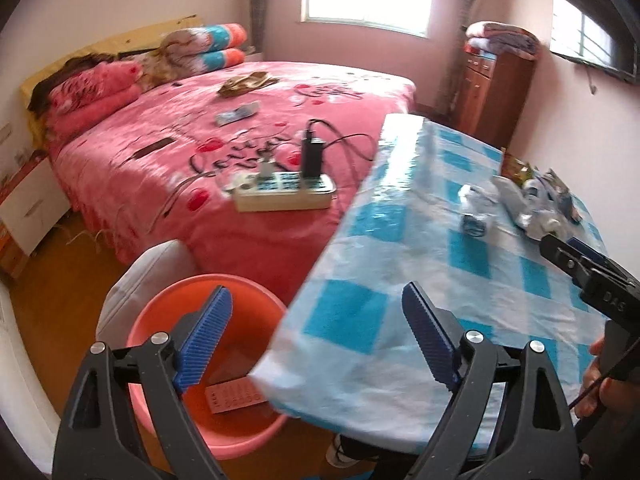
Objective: Collect trash
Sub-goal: 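Bring both empty tools back over the table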
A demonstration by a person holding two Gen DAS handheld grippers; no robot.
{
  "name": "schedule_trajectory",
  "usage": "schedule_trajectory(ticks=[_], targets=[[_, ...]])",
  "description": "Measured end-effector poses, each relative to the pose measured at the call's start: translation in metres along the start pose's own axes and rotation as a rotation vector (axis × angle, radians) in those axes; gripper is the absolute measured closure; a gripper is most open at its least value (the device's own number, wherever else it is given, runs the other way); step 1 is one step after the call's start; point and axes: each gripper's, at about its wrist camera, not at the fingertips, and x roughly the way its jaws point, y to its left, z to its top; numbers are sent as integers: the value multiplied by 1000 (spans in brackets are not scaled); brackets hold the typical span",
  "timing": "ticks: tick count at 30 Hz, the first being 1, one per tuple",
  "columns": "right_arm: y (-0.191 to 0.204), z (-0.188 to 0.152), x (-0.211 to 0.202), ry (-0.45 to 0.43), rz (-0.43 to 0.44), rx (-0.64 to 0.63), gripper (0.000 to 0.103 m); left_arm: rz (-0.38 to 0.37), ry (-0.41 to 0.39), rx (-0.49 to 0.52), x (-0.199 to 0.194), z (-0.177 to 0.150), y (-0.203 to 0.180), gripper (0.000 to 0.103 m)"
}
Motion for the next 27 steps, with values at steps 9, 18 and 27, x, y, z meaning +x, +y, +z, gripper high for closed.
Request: schedule_trajectory(ticks=[9, 18, 27], targets=[[-43, -2, -15, -62, -97, 22, 9, -30, 5, 89, 3, 6, -50, 15], [-85, -5, -22, -71, -189, 73, 8, -47, 27, 155, 11, 5, -87, 15], [-129, -6, -30, -86, -273, 139, 8, -72, 42, 208, 18, 5, -116, 15]])
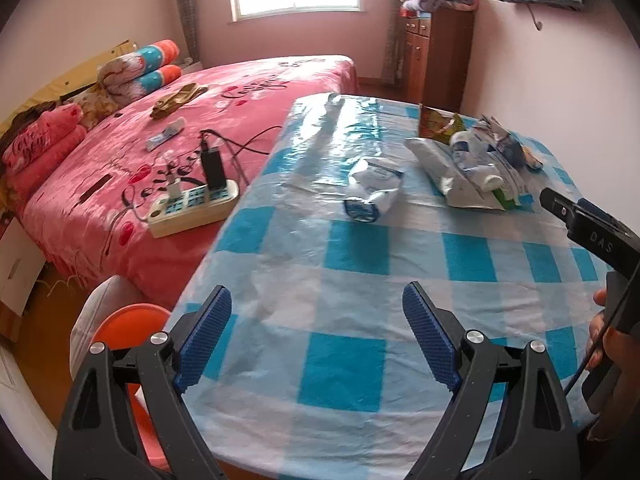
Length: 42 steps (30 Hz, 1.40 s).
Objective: Collect trash
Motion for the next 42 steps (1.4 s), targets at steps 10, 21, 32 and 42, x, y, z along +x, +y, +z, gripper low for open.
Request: schedule_trajectory(ticks=[10, 21, 32, 42], targets=[[-26, 0, 4, -6, -53, 18, 8, -26, 1, 52, 7, 10, -32, 15], [-45, -1, 7, -4, -89, 41, 8, -58, 10, 113, 17, 20, -68, 15], [-65, -3, 15, 33, -85, 93, 8, -120, -40, 142, 24, 60, -109, 15], [-94, -4, 19, 50, -65, 173, 8, -161, -57, 101, 78, 147, -154, 15]])
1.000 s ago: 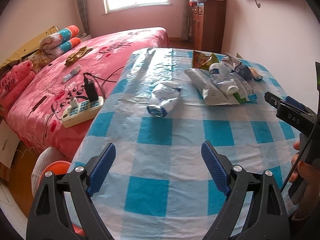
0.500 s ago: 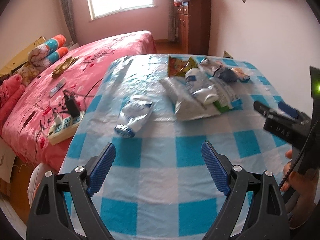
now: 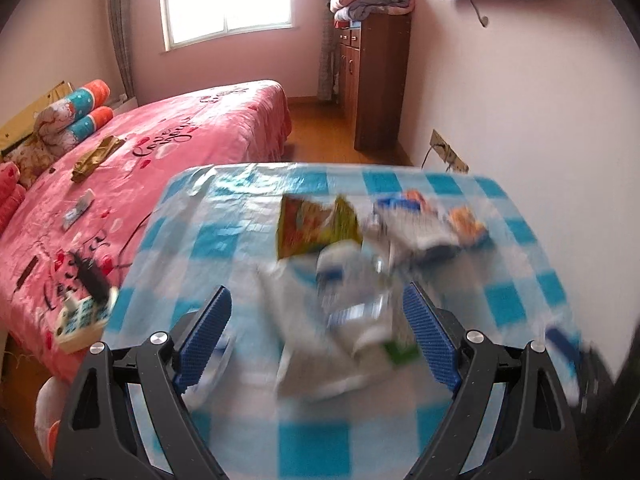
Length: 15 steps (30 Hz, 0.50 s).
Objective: Collect trash
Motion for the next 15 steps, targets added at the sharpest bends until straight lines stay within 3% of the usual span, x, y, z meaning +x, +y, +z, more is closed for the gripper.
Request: schedule_trajectory(ticks=[8, 12, 15], targets=[[-18, 3, 4, 16, 13, 39, 8, 28, 59, -128, 82, 74, -8, 15], [-26, 3, 7, 25, 18, 61, 8, 32, 148, -129, 123, 98, -26, 15], [-31, 3, 9, 35, 25, 78, 8, 68, 223, -70, 152, 115, -50, 15]])
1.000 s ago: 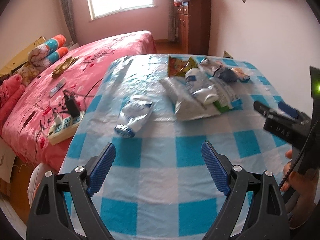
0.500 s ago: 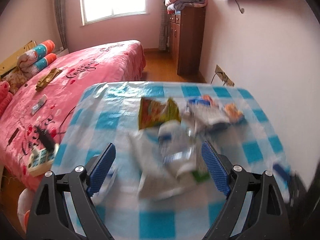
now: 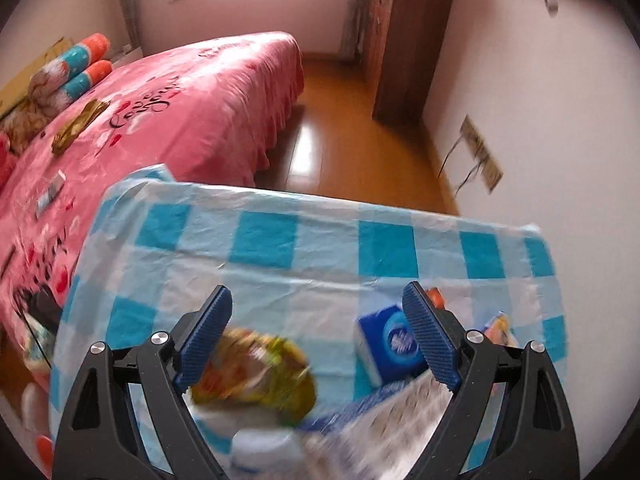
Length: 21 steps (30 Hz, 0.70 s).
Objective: Collect trash
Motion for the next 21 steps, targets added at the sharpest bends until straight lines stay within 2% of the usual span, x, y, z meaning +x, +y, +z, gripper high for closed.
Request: schedule_trajectory(ticks=[3, 6, 10, 12, 16, 21], targets=[[-4, 1, 1, 5, 5, 9, 8, 21, 26, 27, 12, 10, -18, 15], [-6, 2, 1, 7, 12, 16, 8, 48, 100, 43, 34, 15, -33, 15], [-9, 1, 0, 8, 19, 31, 8, 54, 167, 28, 53, 16, -36, 15], [-9, 1, 0, 11, 22, 34, 8, 85, 195, 55, 62, 13, -41, 15], [-10, 1, -3, 8, 18, 31, 8, 65, 216, 65, 63, -2, -39, 22], [-13, 2, -4, 4, 14, 36, 8, 52, 216, 98, 50, -24, -32, 23]])
